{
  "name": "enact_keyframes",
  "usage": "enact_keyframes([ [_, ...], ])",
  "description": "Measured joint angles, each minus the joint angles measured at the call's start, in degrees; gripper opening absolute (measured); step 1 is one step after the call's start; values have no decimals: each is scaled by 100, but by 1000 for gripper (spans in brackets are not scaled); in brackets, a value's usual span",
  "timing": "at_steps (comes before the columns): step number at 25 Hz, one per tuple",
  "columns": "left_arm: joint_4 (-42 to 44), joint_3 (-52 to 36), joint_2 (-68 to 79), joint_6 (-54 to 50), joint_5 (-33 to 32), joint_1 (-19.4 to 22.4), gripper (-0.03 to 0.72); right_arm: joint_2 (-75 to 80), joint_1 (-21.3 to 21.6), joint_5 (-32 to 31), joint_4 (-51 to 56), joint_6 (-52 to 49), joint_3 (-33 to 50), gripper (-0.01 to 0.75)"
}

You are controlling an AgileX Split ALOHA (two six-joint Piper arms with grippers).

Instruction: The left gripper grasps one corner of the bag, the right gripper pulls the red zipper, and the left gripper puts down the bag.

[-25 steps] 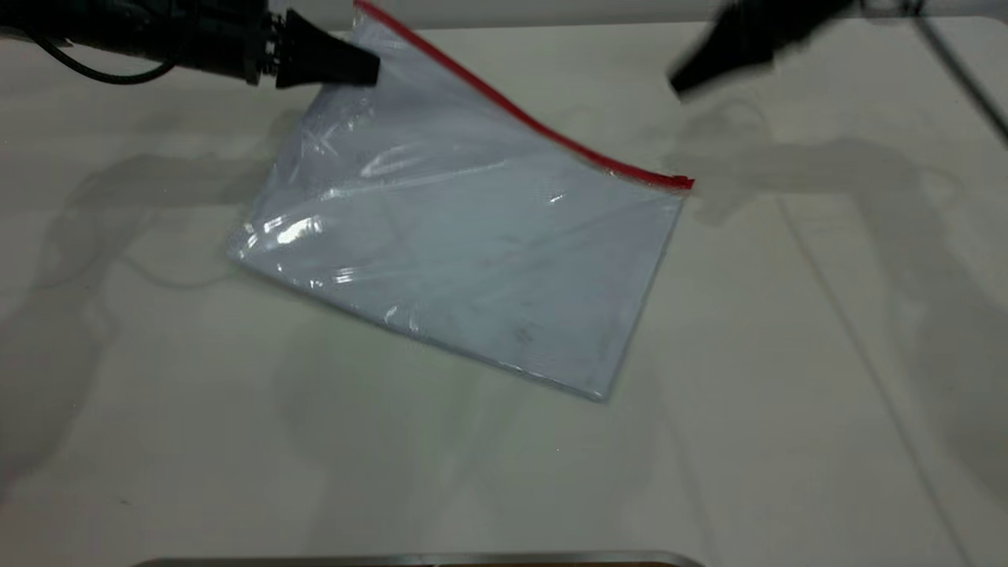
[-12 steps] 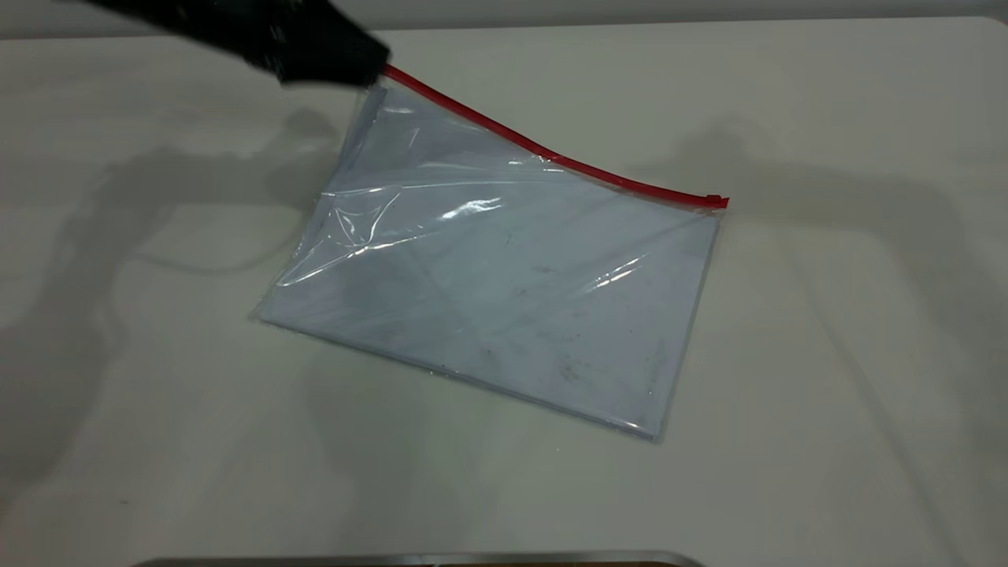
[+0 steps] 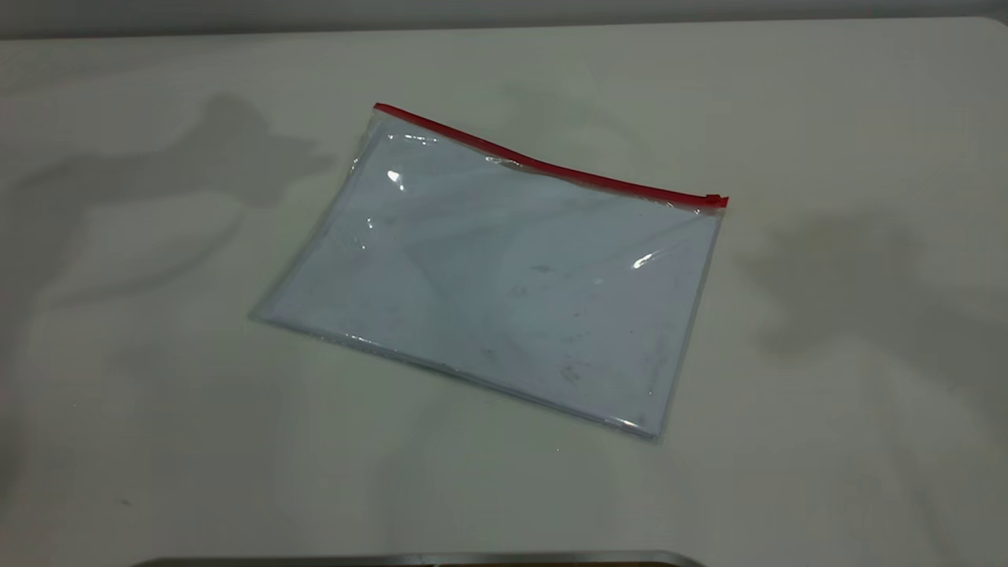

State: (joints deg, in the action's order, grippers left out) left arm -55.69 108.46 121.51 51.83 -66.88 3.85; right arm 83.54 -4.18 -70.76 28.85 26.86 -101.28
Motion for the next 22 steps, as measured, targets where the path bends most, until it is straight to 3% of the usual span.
enact_keyframes([
  [5, 1872, 0, -1281, -1575, 0, -137, 406, -1107, 0, 0, -704, -493, 1204, 400],
  [11, 3898, -728, -2779, -3274, 0, -819, 389, -2392, 0, 0, -962, -734, 3246, 400],
  [16, 4235, -2283, -4001, -3755, 0, -1456, 387, -3265, 0, 0, -1325, -841, 4938, 400],
  [22, 4412, -4224, -5177, -4360, 0, -1614, 387, -4235, 0, 127, -1888, -1199, 6429, 400],
])
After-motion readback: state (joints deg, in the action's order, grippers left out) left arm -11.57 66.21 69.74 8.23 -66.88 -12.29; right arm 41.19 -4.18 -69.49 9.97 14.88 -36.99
